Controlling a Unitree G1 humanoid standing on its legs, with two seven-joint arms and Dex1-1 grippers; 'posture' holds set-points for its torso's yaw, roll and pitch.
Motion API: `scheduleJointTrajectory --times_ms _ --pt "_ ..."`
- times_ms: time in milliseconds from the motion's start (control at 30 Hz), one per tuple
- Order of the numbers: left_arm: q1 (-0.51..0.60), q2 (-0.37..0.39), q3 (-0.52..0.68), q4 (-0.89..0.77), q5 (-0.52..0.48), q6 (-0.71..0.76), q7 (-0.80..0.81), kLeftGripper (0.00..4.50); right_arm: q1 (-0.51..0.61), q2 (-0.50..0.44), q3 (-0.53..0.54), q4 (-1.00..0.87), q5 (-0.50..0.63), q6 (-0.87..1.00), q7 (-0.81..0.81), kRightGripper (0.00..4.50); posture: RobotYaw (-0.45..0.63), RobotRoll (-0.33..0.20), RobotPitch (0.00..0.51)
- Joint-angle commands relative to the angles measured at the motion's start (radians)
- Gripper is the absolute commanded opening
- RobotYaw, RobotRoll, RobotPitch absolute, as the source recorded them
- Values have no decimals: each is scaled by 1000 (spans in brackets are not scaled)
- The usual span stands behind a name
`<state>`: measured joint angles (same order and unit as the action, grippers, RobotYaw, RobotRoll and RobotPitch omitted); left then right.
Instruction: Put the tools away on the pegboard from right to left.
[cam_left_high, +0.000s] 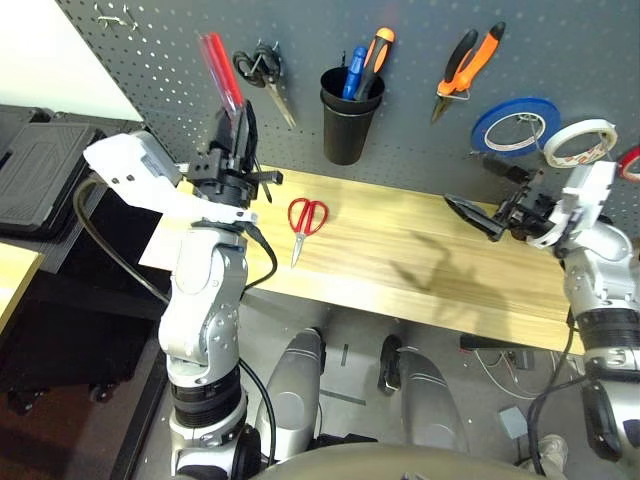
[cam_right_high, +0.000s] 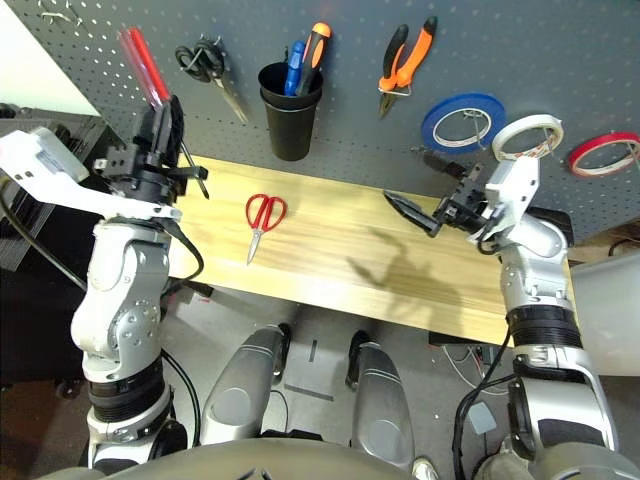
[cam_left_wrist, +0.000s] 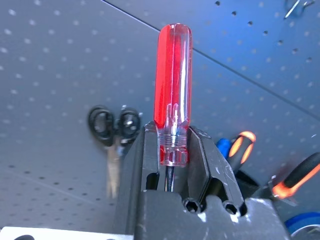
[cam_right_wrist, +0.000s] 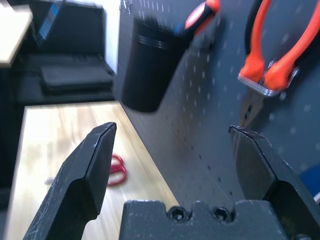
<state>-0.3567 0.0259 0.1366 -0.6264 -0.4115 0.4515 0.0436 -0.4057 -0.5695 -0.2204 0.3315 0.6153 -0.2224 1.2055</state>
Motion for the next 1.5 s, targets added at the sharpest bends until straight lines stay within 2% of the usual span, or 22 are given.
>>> scheduleJointTrajectory --times_ms 33,333,533,767,1200,1367,1500 --pt "-30 14 22 -17 -36 30 8 801 3 -45 -49 -46 57 84 34 4500 268 0 233" --pt "-246 67 50 103 -42 32 4 801 -30 -136 -91 -76 79 197 90 4500 215 0 238" --pt "-372 55 51 254 -20 -52 -11 801 -59 -115 -84 -55 38 157 72 4500 194 0 240" --pt "-520 40 31 498 4 -192 -82 801 -104 -41 -53 -33 -19 100 39 4500 174 0 241" --pt "-619 -7 27 718 6 -313 -138 801 -87 20 -37 -70 -66 43 -6 4500 141 0 224" --pt "-620 -34 13 815 26 -371 -164 801 -69 27 -31 -100 -66 51 -22 4500 125 0 214" --pt "-595 -26 -19 867 71 -392 -195 801 -60 31 -25 -118 -66 53 -38 4500 118 0 208"
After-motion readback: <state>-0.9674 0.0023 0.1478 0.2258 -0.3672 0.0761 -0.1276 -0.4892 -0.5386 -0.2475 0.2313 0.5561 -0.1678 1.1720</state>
